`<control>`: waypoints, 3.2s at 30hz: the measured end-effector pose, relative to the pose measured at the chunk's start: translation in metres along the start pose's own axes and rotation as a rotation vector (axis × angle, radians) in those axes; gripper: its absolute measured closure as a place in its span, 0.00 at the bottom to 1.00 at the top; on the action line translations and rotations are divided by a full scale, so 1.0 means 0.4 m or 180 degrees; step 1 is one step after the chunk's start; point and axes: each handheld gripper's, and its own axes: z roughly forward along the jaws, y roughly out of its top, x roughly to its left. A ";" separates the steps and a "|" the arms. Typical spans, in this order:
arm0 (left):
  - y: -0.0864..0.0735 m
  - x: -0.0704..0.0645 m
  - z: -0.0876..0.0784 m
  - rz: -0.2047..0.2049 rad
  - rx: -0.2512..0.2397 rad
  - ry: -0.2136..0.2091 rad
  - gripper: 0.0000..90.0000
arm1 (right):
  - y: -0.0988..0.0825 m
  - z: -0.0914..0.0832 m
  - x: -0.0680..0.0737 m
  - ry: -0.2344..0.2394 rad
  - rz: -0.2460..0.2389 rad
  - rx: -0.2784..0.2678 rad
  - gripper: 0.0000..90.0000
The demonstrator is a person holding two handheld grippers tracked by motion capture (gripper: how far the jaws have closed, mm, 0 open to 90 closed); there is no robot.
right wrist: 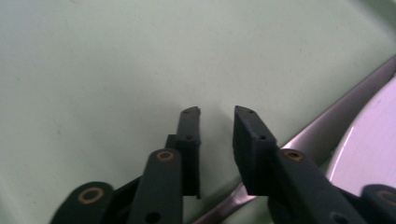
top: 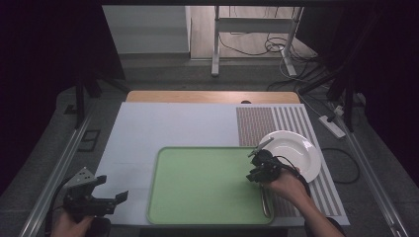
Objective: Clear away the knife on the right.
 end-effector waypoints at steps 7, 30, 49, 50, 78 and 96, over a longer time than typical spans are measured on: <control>0.000 0.000 0.000 -0.0003 0.0001 -0.0001 0.02 | 0.010 -0.022 0.011 0.0065 0.0101 -0.0172 0.62; 0.000 0.000 0.000 0.0001 0.0004 0.0007 0.02 | -0.006 -0.072 0.016 -0.0061 0.0158 -0.0571 0.13; 0.000 -0.001 0.001 0.0008 0.0011 0.0009 0.02 | -0.067 -0.086 0.017 -0.0248 0.0143 -0.0649 0.00; 0.001 -0.001 0.001 0.0009 0.0011 0.0009 0.02 | -0.069 -0.087 0.018 -0.0259 0.0144 -0.0647 0.00; 0.001 -0.001 0.002 0.0000 0.0011 0.0014 0.02 | -0.160 -0.139 0.011 -0.0384 0.0414 -0.0805 0.00; 0.001 -0.001 0.002 -0.0008 0.0019 0.0018 0.02 | -0.233 -0.193 0.008 -0.0490 0.0642 -0.0991 0.00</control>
